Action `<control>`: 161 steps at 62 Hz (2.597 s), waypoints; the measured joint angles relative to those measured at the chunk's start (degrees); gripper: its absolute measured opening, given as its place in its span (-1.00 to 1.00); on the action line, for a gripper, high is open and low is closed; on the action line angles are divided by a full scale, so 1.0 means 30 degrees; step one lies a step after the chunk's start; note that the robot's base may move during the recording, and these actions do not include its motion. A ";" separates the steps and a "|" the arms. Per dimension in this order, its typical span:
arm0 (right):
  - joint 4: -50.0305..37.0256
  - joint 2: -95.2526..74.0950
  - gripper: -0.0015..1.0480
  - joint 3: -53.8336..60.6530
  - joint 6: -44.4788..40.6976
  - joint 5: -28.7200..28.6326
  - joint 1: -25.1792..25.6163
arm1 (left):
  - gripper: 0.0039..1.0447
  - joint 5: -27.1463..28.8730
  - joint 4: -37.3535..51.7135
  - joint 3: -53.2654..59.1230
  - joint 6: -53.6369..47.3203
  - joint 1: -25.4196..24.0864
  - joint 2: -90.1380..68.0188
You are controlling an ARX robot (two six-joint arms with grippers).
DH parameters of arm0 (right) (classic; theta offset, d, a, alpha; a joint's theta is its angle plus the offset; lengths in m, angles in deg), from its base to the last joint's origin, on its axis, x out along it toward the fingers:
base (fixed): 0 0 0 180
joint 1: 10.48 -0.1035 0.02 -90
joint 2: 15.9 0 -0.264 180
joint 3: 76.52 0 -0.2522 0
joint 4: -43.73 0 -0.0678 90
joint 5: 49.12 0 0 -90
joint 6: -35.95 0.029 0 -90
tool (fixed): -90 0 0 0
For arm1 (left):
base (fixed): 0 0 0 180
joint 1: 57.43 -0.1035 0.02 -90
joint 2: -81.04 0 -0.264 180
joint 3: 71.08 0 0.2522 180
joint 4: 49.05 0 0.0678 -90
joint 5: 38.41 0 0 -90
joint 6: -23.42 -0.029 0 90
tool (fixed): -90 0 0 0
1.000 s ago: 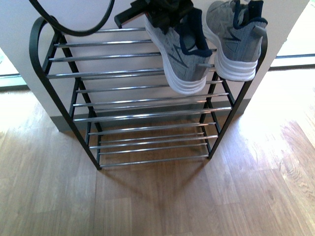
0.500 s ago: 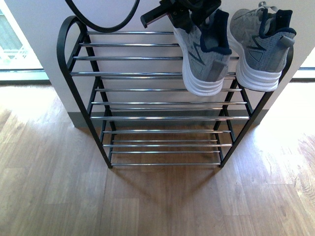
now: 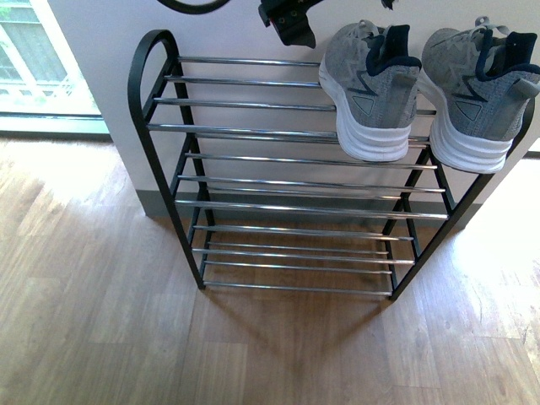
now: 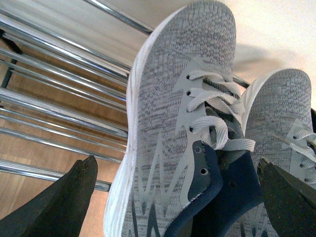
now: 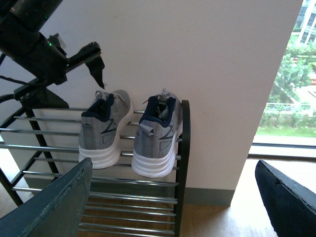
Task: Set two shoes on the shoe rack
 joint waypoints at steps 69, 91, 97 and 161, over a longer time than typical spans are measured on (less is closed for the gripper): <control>0.0000 0.0000 0.82 0.0000 0.0000 0.0022 0.0000 | -0.32 0.3446 2.5449 4.1149 -1.6276 -0.6346 3.1722; 0.0000 0.0000 0.82 0.0000 0.0000 0.0015 0.0000 | -0.99 0.1093 2.5492 4.5186 -1.6691 -0.8685 3.5569; 0.0000 0.0000 0.82 0.0000 0.0000 0.0022 0.0000 | -0.99 0.0736 2.5186 4.5783 -1.6699 -0.9078 3.6443; 0.0000 0.0000 0.82 0.0000 0.0000 0.0007 0.0000 | -0.99 -0.1508 1.9431 4.8340 -1.6713 -1.1315 4.5156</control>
